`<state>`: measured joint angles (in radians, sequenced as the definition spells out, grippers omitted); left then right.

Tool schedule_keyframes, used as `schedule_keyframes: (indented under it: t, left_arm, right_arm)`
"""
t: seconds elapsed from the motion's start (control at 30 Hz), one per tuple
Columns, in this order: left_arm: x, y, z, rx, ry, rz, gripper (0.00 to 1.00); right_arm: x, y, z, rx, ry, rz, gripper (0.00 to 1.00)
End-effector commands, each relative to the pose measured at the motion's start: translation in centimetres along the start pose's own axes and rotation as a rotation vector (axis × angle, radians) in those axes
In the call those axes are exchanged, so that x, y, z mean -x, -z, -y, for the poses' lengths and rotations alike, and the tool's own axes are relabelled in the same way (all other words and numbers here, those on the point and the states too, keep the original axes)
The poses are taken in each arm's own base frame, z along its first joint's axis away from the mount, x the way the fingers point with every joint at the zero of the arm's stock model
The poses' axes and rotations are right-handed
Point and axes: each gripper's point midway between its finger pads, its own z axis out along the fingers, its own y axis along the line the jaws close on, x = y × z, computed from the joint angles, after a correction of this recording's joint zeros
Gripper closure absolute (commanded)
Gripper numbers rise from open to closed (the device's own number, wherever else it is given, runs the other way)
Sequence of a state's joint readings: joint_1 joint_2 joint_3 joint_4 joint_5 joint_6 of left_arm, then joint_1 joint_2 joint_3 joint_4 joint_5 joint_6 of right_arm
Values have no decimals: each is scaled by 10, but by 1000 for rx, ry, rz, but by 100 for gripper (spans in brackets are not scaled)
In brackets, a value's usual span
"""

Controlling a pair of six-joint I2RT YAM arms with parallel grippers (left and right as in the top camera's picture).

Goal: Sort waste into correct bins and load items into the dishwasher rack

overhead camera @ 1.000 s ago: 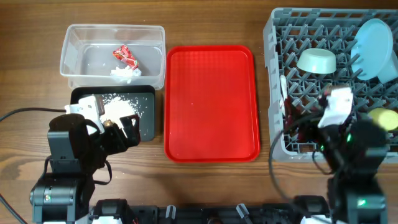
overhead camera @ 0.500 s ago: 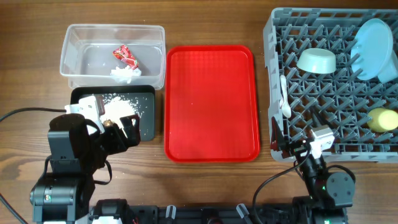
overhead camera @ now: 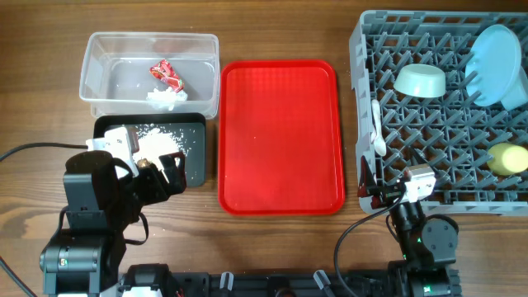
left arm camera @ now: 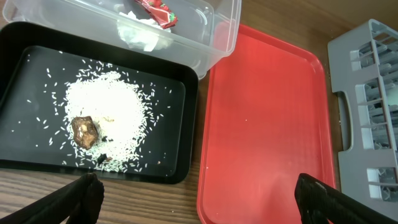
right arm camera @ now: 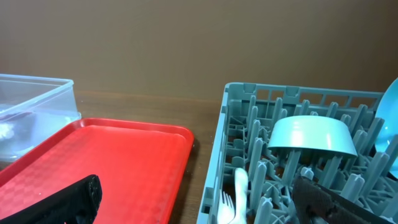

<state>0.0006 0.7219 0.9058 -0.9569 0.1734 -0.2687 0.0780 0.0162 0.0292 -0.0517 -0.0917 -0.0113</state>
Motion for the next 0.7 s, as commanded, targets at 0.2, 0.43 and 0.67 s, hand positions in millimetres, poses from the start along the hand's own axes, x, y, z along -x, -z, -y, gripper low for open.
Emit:
schedule_keyframes:
  t: [0.2,0.43,0.67]
  left_arm:
    - [-1,-1,0,-5,12,-4,0]
    - [-1,-1,0,-5,12,-4,0]
    - [-10,10,-14,45,1,48,0]
  right_arm:
    - [3,1,2,-14,-12,16,0]
    - [3,1,2,-14,-12,16,0]
    - [3,1,2,-14,-12,16,0]
